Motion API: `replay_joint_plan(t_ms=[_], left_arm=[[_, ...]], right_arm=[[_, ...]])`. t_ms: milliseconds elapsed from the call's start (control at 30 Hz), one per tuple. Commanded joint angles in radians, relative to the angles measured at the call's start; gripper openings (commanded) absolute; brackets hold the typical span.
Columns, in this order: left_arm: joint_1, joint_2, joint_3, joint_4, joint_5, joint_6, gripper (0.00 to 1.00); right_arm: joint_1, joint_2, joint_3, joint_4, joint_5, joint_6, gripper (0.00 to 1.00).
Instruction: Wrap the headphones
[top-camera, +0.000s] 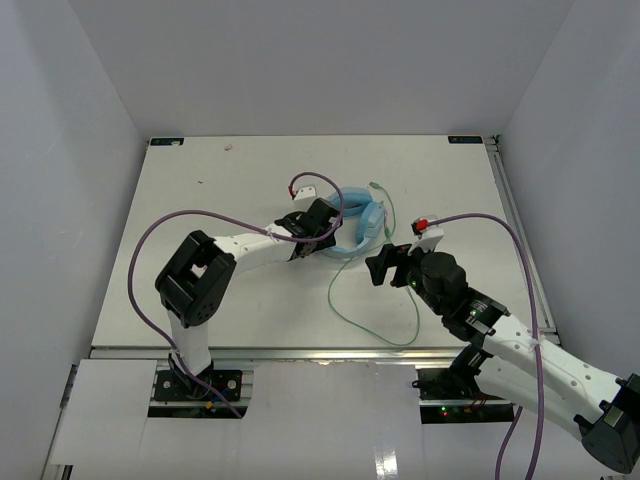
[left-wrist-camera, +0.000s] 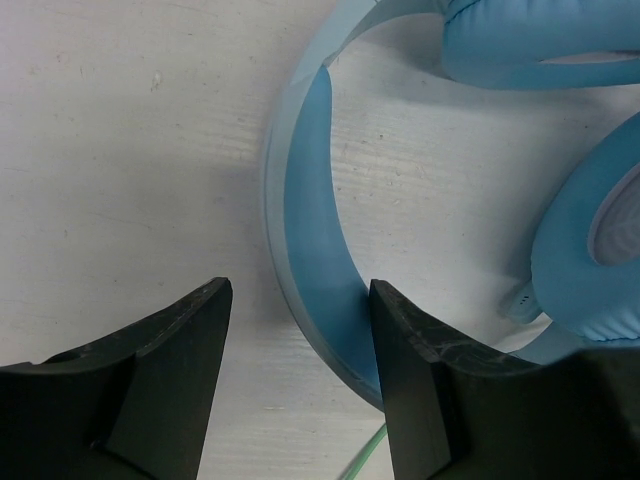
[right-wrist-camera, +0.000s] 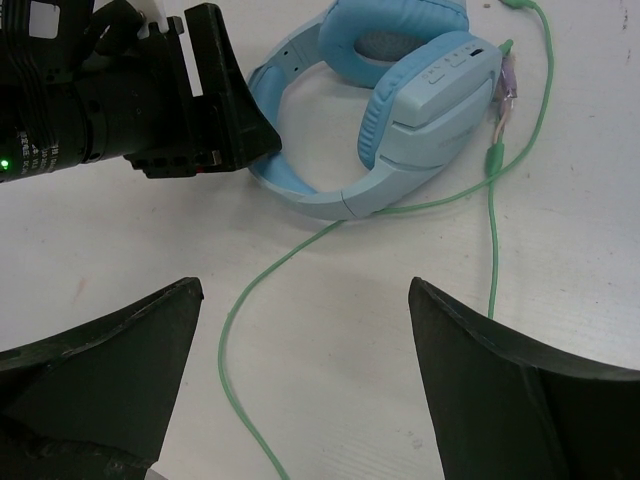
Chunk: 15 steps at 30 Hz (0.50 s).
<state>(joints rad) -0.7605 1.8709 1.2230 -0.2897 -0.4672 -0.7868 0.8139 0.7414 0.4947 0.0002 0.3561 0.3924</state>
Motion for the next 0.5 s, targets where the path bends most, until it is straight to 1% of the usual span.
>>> replay_joint_plan(t_ms=[0,167,233,367,467], left_arm=[[0.001,-0.018,0.044,0.0,-0.028,-0.009,0.68],[0.003,0.027,0.072,0.007,-0.023,0.003,0.66],[0.003,0.048,0.083,0.006,-0.031,0.013,0.6],[0.004,0.031,0.075,0.02,-0.033,0.011,0.41],[0.013,0.033,0.073,0.026,-0.016,0.044,0.29]], right_arm=[[0.007,-0.008,0.004,0.024,0.002,0.003,0.91],[0.007,-0.019,0.001,0.024,0.011,0.0,0.91],[0.007,-0.02,-0.001,0.024,0.015,0.0,0.91],[0.007,-0.022,0.001,0.024,0.014,0.0,0.91],[0.007,-0.026,0.0,0.023,0.011,0.0,0.91]])
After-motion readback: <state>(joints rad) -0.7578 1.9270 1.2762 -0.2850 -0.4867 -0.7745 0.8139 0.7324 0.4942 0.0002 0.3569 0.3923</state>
